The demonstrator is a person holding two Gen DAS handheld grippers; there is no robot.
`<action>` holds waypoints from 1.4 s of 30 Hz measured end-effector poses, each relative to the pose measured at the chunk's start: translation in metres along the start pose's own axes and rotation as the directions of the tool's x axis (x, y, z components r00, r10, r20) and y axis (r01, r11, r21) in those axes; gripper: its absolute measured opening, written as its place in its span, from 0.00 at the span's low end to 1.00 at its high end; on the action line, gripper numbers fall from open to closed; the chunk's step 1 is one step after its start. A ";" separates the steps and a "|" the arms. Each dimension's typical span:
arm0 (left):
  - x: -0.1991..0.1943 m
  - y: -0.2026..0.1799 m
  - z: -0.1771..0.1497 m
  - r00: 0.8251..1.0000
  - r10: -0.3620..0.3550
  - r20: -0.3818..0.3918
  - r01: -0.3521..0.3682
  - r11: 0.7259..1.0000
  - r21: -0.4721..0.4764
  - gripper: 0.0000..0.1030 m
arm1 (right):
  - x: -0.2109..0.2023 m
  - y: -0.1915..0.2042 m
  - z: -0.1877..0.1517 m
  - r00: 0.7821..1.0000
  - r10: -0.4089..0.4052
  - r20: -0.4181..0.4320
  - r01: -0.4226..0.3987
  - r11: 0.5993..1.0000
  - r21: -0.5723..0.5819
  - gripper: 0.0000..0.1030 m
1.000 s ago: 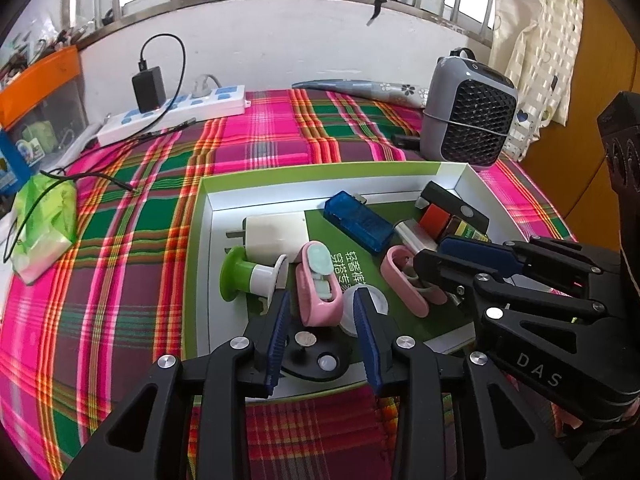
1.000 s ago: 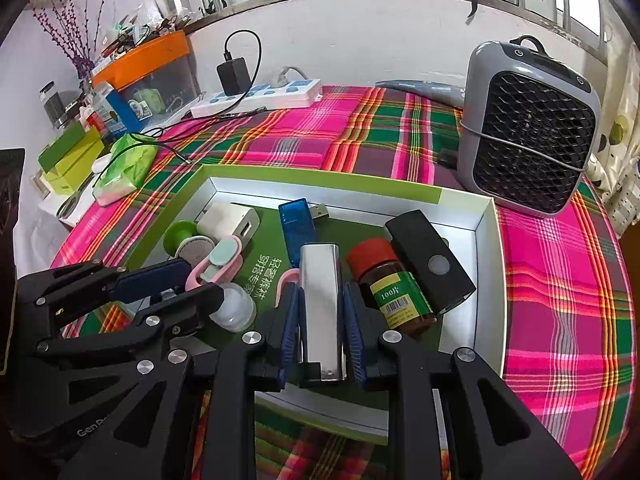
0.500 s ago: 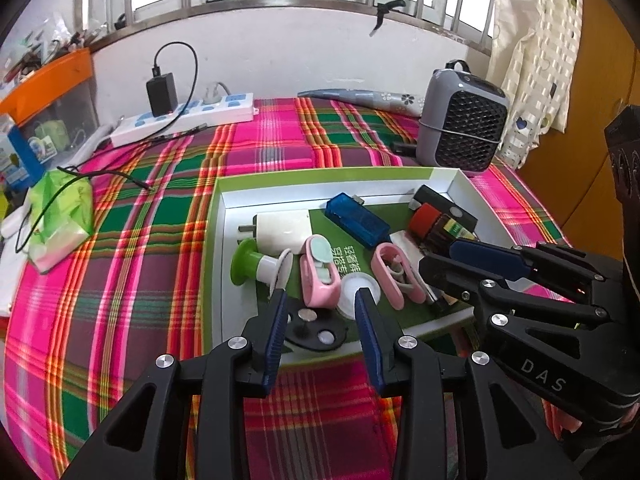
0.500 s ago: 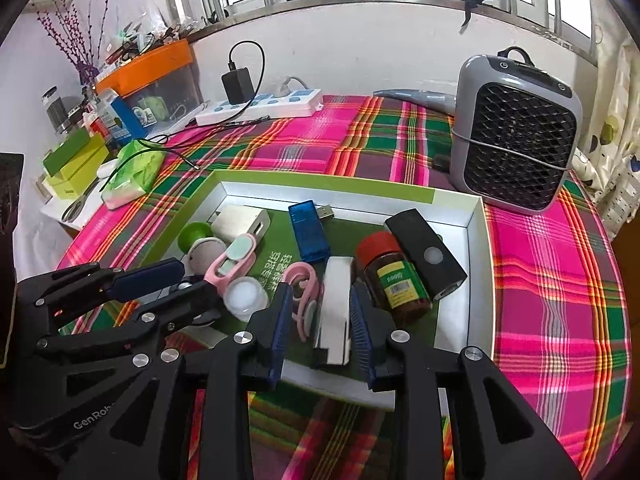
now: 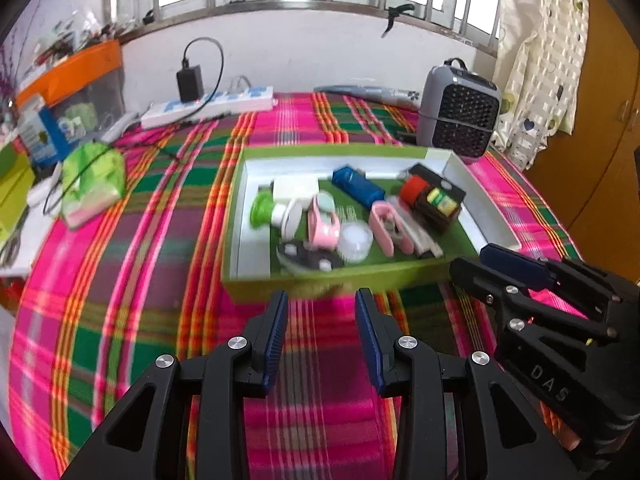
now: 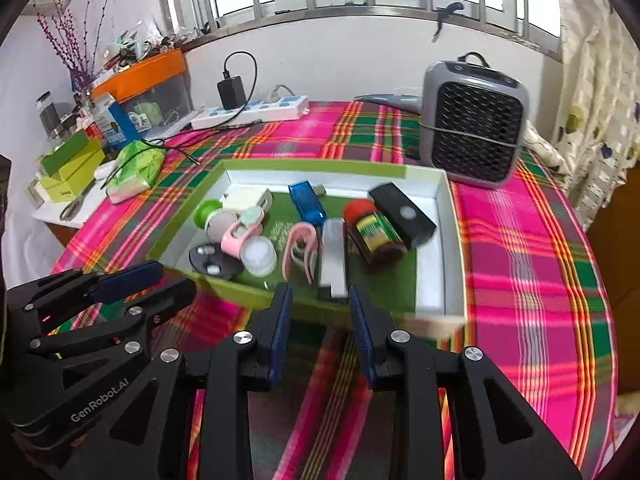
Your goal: Organize rigid objects
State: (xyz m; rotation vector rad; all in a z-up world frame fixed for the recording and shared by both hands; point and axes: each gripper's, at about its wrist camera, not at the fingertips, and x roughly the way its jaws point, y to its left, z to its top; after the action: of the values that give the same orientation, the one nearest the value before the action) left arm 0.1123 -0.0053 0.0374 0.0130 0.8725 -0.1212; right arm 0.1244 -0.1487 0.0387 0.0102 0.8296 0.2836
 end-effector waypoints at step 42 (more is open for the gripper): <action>0.002 -0.026 -0.050 0.997 0.068 -0.025 -0.067 0.998 0.019 0.39 | -0.014 -0.002 -0.065 0.981 -0.170 -0.090 0.175 0.983 0.049 0.51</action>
State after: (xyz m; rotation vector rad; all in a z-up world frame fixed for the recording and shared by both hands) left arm 0.0724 -0.0287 0.0048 0.0613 0.8951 -0.0659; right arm 0.0686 -0.1611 0.0045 -0.0213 0.9175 0.0975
